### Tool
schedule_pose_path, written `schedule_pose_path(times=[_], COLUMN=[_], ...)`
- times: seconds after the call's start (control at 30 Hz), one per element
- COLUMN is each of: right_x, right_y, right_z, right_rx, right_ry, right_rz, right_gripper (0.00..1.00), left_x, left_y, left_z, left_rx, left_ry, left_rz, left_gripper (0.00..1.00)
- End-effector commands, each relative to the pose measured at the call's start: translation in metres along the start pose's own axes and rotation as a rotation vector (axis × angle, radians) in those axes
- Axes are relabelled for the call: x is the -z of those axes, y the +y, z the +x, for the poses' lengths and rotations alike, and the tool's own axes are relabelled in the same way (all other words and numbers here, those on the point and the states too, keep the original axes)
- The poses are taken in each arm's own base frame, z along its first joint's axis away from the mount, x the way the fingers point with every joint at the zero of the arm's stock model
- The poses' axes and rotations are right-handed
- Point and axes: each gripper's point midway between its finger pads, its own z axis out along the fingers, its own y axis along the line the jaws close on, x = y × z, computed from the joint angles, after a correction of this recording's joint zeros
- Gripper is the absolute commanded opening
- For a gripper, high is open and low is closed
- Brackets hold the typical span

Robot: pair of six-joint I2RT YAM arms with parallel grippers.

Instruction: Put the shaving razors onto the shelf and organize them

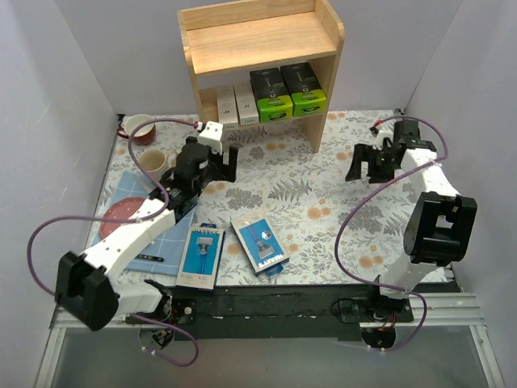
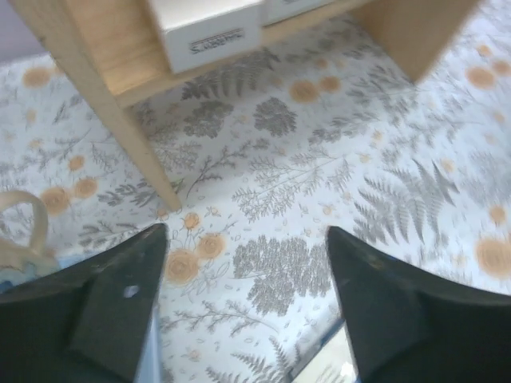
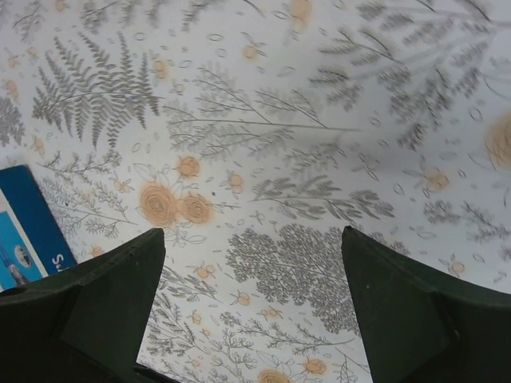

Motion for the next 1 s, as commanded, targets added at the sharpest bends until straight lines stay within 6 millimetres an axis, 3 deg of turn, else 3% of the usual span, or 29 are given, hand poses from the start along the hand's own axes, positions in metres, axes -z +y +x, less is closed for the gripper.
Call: schedule_pose_path(times=[0.0,0.07,0.1,0.17,0.23,0.37,0.43,0.53,0.57,0.7,0.87,0.97], right_x=[0.011,0.008,0.003,-0.004,-0.011,-0.019,-0.022,-0.031,-0.033,-0.048,-0.069,-0.079], right_y=[0.077,0.103,0.127,0.153,0.186,0.224,0.231,0.24,0.246,0.239,0.235,0.244], right_z=[-0.023,-0.02,-0.011,0.005,0.036,0.085,0.097,0.127,0.142,0.184,0.194,0.19], right_rx=[0.301,0.364,0.405,0.408,0.429,0.468,0.49,0.509,0.525,0.47,0.427,0.411], right_ry=[-0.053,-0.048,-0.031,0.003,0.074,0.195,0.226,0.298,0.33,0.434,0.498,0.51], right_rz=[-0.082,-0.111,-0.152,-0.223,-0.327,-0.435,-0.447,-0.471,-0.487,-0.471,-0.466,-0.507], right_gripper=[0.99,0.99,0.99,0.99,0.99,0.99,0.99,0.99,0.99,0.98,0.89,0.83], left_x=[0.043,0.052,0.061,0.072,0.088,0.103,0.104,0.104,0.107,0.108,0.111,0.109], left_y=[-0.025,-0.021,-0.029,-0.036,-0.052,-0.069,-0.07,-0.075,-0.079,-0.078,-0.079,-0.079], left_z=[0.038,0.058,0.067,0.078,0.095,0.118,0.131,0.138,0.148,0.171,0.195,0.208], left_rx=[-0.063,-0.016,0.028,0.141,0.246,0.408,0.468,0.547,0.593,0.686,0.741,0.755], left_ry=[0.143,0.232,0.262,0.301,0.355,0.448,0.481,0.503,0.543,0.624,0.714,0.757], left_rz=[0.233,0.216,0.259,0.285,0.365,0.437,0.436,0.452,0.45,0.389,0.345,0.323], left_gripper=[0.92,0.95,0.96,0.96,0.96,0.94,0.92,0.88,0.87,0.82,0.75,0.73])
